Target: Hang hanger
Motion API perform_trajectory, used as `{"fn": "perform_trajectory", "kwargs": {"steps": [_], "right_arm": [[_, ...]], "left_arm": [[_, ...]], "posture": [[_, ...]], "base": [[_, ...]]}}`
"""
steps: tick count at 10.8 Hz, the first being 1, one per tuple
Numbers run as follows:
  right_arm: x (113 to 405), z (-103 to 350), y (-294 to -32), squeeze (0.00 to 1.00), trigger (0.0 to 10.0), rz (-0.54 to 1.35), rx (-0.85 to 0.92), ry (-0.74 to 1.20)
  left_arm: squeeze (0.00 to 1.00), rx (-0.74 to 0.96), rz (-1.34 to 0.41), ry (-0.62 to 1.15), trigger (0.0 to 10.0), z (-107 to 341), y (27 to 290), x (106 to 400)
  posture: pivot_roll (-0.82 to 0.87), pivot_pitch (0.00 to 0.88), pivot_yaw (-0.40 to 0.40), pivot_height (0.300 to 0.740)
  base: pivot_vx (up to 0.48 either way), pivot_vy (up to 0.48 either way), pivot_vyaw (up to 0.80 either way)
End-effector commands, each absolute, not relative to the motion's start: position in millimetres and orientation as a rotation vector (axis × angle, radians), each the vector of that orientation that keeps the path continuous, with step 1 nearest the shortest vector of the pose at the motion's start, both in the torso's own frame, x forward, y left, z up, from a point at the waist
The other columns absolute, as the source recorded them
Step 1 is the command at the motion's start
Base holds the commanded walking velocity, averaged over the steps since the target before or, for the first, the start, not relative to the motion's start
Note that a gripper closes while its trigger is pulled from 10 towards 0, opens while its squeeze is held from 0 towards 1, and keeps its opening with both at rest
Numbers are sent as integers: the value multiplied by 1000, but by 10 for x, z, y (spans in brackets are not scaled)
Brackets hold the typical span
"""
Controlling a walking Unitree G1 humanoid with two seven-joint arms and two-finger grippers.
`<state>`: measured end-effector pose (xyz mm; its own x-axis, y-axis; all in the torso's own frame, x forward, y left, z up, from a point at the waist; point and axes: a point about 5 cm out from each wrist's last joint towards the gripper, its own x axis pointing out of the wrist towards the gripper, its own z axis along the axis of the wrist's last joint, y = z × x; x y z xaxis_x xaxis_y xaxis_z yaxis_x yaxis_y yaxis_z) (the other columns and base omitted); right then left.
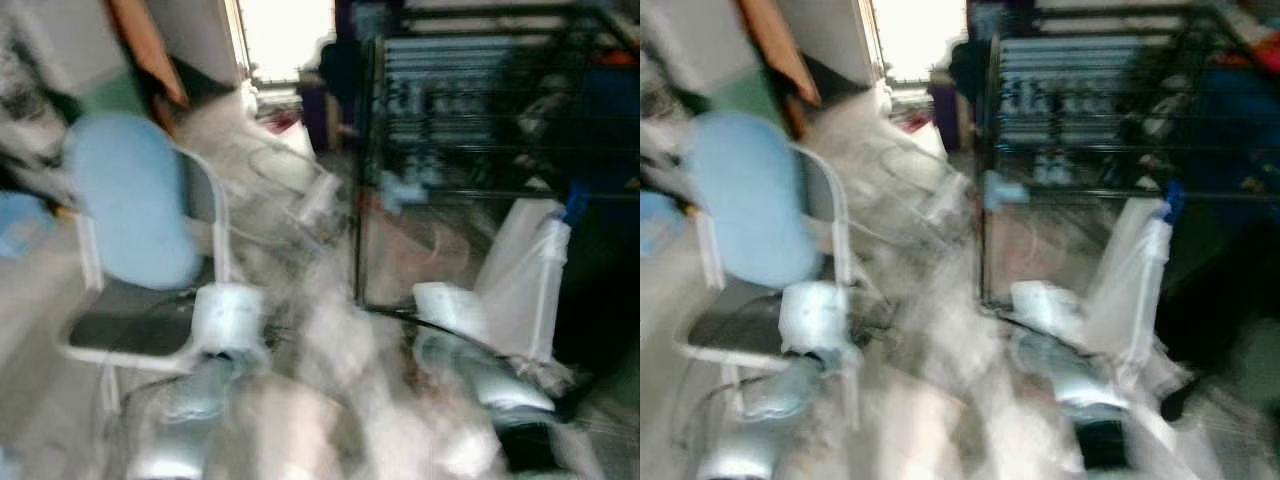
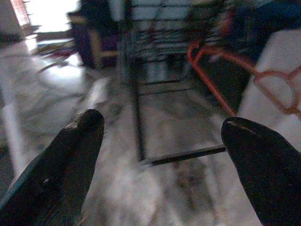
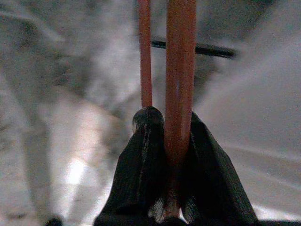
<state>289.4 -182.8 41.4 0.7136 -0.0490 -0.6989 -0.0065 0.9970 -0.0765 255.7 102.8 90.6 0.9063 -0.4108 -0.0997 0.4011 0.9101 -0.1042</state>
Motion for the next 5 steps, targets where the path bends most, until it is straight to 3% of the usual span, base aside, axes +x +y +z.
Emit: {"fn": "perform_trajectory", "kwargs": {"steps": [1, 4, 5], "right_arm": [[2993, 534, -1638, 0, 10000, 22, -53, 711], [3015, 549, -1647, 0, 10000, -2, -36, 703], [3011, 530, -1651, 0, 10000, -11, -24, 719]], "left_arm": [[0, -51, -371, 123, 10000, 906, 1203, 2568], [0, -49, -377, 135, 10000, 894, 1195, 2566], [0, -48, -379, 137, 10000, 892, 1192, 2567]], "posture": [[-13, 0, 35, 740], [-13, 0, 35, 740], [-11, 0, 35, 740]], "base": [[349, 300, 0], [0, 0, 0], [0, 0, -775]]}}
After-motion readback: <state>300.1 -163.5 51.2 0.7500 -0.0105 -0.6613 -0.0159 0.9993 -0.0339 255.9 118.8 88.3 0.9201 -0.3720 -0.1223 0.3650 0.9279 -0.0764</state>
